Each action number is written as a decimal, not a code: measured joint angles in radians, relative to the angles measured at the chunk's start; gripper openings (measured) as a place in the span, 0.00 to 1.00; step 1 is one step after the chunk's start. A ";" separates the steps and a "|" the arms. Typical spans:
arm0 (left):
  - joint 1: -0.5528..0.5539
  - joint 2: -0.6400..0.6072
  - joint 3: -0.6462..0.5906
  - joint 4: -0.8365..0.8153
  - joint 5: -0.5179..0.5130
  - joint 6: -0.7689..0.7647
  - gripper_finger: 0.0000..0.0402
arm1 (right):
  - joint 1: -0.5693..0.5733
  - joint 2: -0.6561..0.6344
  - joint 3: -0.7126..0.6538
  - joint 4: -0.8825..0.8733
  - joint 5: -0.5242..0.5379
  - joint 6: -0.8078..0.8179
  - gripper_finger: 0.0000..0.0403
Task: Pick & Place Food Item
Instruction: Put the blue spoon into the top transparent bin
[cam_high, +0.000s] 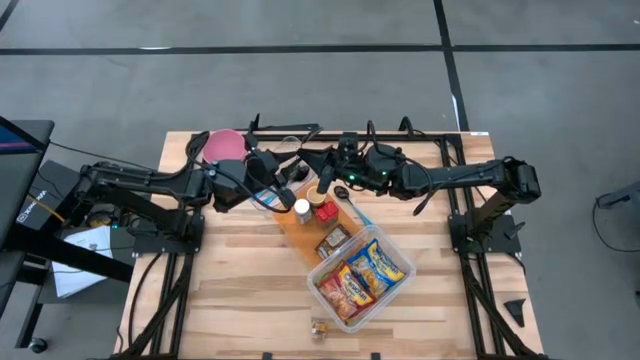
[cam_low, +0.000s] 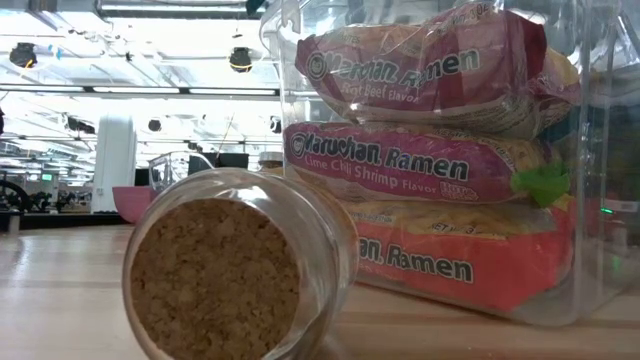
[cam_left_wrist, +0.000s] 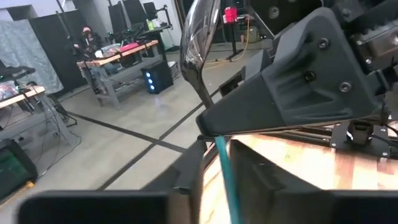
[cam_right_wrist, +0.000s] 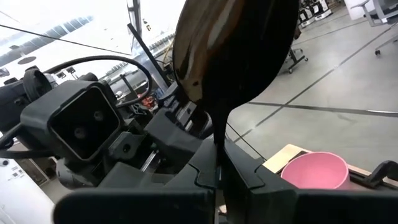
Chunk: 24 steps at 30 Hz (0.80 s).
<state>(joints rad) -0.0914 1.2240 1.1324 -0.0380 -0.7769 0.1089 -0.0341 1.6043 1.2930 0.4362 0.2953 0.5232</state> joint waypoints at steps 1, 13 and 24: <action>0.000 0.000 0.000 0.000 0.000 -0.011 0.12 | 0.000 0.000 0.000 0.000 0.000 0.000 0.00; 0.000 0.000 0.000 -0.001 -0.005 -0.063 0.01 | 0.000 0.000 0.000 -0.002 -0.006 0.000 0.00; -0.003 0.000 0.000 0.001 0.012 -0.065 0.01 | 0.002 -0.001 0.000 -0.002 -0.012 0.000 0.11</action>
<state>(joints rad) -0.0940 1.2236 1.1320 -0.0372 -0.7651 0.0437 -0.0322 1.6035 1.2930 0.4339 0.2836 0.5232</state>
